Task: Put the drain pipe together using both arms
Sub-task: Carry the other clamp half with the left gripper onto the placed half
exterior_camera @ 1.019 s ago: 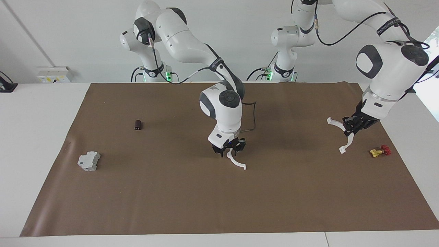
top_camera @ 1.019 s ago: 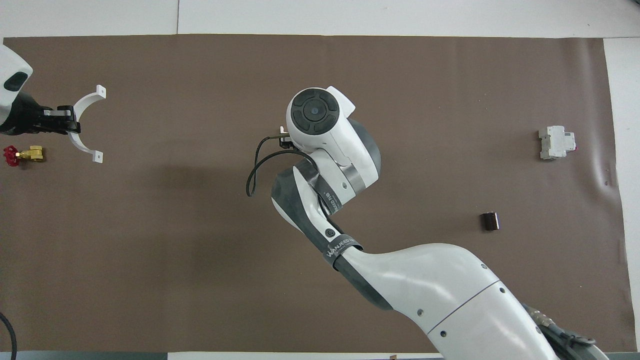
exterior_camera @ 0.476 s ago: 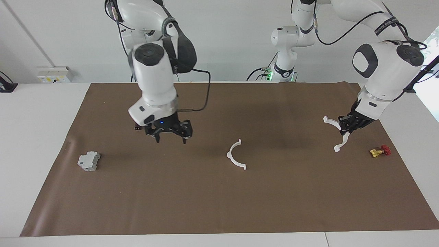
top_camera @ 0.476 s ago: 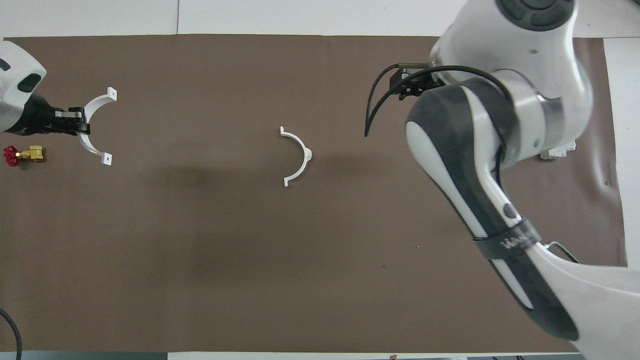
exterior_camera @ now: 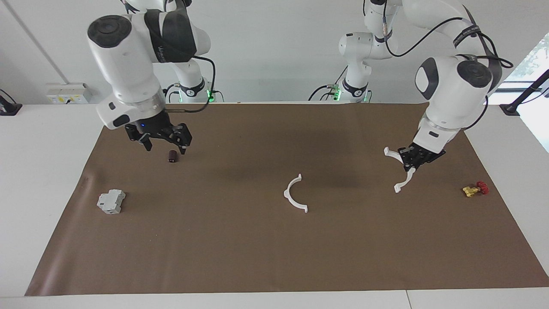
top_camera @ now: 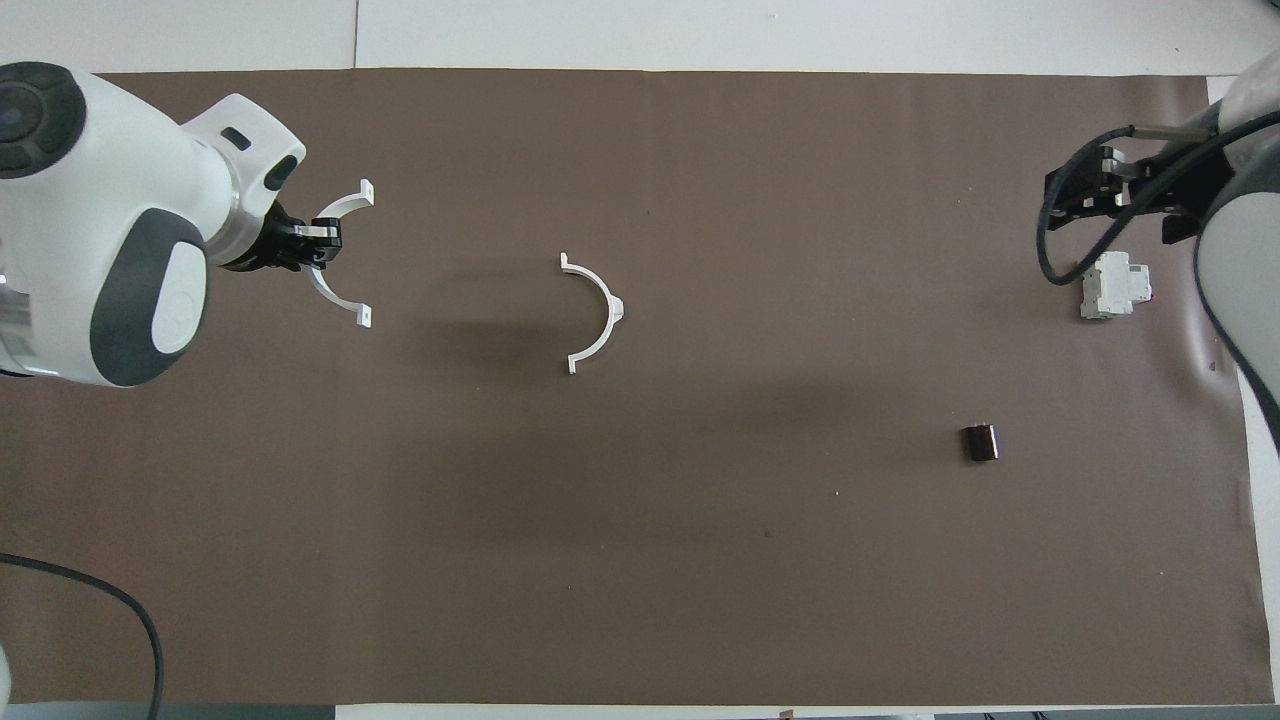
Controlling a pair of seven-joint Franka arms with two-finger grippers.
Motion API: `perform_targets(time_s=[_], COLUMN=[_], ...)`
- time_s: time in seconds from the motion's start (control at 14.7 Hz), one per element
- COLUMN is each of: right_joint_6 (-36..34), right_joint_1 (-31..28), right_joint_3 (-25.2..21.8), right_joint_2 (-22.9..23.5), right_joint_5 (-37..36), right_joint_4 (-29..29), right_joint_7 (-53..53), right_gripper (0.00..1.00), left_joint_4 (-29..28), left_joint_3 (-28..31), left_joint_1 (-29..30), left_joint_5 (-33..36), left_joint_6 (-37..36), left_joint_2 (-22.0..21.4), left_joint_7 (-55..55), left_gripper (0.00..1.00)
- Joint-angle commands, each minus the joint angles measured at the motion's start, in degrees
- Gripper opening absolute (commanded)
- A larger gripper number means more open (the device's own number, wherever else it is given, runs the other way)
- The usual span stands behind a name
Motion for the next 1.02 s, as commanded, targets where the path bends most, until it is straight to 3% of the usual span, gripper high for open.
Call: perform_targets(time_s=[0.0,0.27,0.48,0.61,0.95], right_joint_6=[-2.5,-6.2,-6.4,-3.7,-1.5], right_joint_1=[-2.0,-4.3,-3.5,-3.5,-2.3], right_joint_3=[1.1,0.4,-1.5,-2.5,-3.1], right_joint_2=[-2.2,-5.0,-7.1,-9.5,-9.9], right_joint_5=[0.0,0.0,0.1,0.1,-0.2], right_joint_4=[-1.8,-4.7,-6.8,-10.9,-10.2], right_joint_7=[-1.5,-6.0,-7.8,-8.2,-7.8], right_gripper=[1.00,1.00,1.00,1.00,1.00], left_joint_4=[-1.1,-1.1,-1.7,-4.8,-7.6], left_joint_3=[0.7,0.8,0.7,0.7,0.6], left_joint_1=[-3.4,-8.3,-11.5,-12.1,-12.9], left_joint_5=[1.1,1.2,5.1,5.2,5.2], left_joint_6=[3.7,8.1,11.8,14.7,19.1], left_joint_2=[1.9,6.8,10.4,10.2,10.4], left_joint_7=[-5.6,-12.4,-18.8,-19.3,-19.4], left_gripper=[0.00,0.00,0.00,0.00,0.00])
